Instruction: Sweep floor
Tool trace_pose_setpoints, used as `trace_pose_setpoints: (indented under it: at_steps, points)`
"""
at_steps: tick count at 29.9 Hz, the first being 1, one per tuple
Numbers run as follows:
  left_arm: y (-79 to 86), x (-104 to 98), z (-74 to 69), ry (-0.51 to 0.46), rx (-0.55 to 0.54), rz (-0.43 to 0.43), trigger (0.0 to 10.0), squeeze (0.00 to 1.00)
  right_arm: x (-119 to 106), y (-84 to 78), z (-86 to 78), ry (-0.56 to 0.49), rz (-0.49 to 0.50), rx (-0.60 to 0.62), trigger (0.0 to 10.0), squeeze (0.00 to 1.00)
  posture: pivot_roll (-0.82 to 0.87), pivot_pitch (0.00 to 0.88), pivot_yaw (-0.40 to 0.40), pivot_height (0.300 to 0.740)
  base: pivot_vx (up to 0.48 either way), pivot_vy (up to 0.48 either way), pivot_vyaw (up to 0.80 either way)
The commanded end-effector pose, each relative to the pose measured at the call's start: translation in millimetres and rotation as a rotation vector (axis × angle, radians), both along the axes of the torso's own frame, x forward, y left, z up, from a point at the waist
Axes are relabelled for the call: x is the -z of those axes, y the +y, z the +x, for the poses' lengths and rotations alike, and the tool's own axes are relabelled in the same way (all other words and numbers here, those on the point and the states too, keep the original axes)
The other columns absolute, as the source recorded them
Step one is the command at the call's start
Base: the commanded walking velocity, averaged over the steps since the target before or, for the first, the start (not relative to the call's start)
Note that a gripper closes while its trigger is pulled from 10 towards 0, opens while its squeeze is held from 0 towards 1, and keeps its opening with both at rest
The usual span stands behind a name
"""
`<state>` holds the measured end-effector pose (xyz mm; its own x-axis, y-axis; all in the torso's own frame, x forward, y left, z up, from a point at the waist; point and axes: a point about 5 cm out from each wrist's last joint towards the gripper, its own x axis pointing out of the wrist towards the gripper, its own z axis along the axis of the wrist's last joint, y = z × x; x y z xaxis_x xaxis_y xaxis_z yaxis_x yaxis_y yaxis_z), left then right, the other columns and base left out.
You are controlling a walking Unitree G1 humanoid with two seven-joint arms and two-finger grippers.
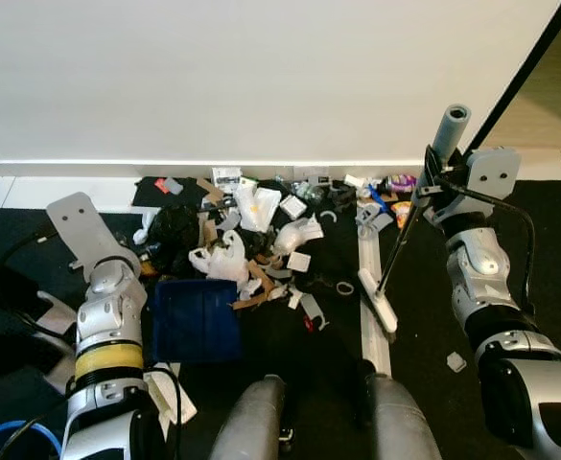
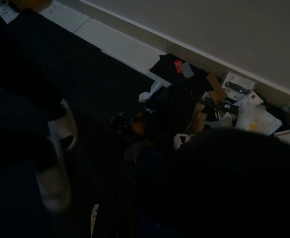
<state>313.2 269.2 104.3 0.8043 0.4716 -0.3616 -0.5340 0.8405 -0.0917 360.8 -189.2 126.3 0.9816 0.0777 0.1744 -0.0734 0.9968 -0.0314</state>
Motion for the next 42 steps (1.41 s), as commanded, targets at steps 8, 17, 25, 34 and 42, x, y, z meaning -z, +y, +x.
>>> trace_pose_setpoints:
  at_steps: [8, 17, 25, 34, 42]
  points:
    - [-25.8, 23, 4.2, 0.054, 0.037, -0.193, 10.0, 0.00, -3, 6.0, 0.5, -0.026, 0.002, -0.016, 10.0, 0.00, 0.04, 0.205, 0.044, 0.740, 0.000, 0.000, 0.00]
    - [-32.0, 17, 12.6, 0.022, 0.082, -0.239, 10.0, 0.00, 3, -2.0, -0.1, 0.012, -0.039, 0.007, 10.0, 0.00, 0.04, 0.209, 0.052, 0.740, 0.000, 0.000, 0.00]
    - [-54.3, 13, 13.5, 0.038, 0.209, -0.274, 10.0, 0.00, 12, 11.7, 0.3, 0.063, -0.037, -0.024, 10.0, 0.00, 0.07, 0.241, 0.064, 0.740, 0.000, 0.000, 0.00]
    - [-67.9, 19, 8.2, 0.063, 0.239, -0.313, 10.0, 0.00, 17, 20.6, 1.2, 0.099, -0.029, -0.035, 10.0, 0.00, 0.10, 0.269, 0.060, 0.740, 0.000, 0.000, 0.00]
    - [-90.1, 9, 12.2, 0.039, 0.301, -0.374, 10.0, 0.00, 15, 39.5, 5.9, 0.116, -0.022, -0.083, 10.0, 0.00, 0.14, 0.297, 0.048, 0.740, 0.000, 0.000, 0.00]
